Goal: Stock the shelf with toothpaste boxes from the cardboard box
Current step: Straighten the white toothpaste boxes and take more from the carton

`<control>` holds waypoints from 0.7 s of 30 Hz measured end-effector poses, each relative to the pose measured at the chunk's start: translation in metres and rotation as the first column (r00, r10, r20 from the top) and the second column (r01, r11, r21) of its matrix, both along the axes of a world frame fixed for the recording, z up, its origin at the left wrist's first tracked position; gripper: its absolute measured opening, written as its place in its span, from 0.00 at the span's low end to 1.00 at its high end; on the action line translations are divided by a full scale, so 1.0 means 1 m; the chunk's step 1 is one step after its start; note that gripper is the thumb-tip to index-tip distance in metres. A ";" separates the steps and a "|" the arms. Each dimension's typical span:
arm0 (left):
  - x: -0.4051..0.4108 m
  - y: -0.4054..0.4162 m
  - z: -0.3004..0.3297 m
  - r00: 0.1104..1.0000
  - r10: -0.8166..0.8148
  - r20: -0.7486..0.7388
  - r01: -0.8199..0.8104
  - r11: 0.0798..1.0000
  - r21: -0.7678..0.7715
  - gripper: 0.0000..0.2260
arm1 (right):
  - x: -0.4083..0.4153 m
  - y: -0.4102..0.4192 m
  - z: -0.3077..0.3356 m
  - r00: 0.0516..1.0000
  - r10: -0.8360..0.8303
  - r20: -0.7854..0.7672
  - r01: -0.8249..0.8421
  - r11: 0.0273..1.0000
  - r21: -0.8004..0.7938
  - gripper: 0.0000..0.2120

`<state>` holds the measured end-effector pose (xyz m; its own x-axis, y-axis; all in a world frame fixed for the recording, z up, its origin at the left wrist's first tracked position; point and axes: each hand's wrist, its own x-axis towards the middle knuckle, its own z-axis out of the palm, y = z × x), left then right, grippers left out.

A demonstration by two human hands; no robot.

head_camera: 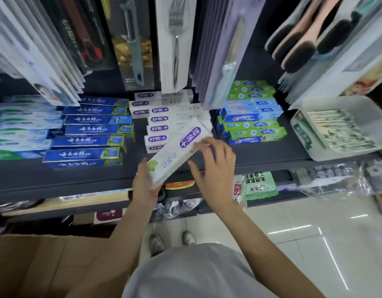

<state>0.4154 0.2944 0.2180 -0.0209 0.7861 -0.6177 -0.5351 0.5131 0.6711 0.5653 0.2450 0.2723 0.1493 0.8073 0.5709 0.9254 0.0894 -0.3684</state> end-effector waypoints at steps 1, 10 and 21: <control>0.006 -0.002 0.003 0.993 0.025 0.116 -0.025 1.000 -0.005 0.12 | -0.003 -0.005 0.001 0.969 -0.036 -0.243 0.030 0.999 -0.028 0.22; 0.037 -0.027 0.013 0.989 -0.148 0.033 0.146 0.988 0.045 0.17 | -0.023 0.018 0.008 0.536 -0.157 -0.829 -0.319 0.872 -0.371 0.27; -0.029 0.017 0.016 0.681 -0.073 -0.729 0.325 0.922 0.211 0.19 | 0.025 0.096 0.004 0.810 0.544 0.219 -0.238 0.646 -0.725 0.24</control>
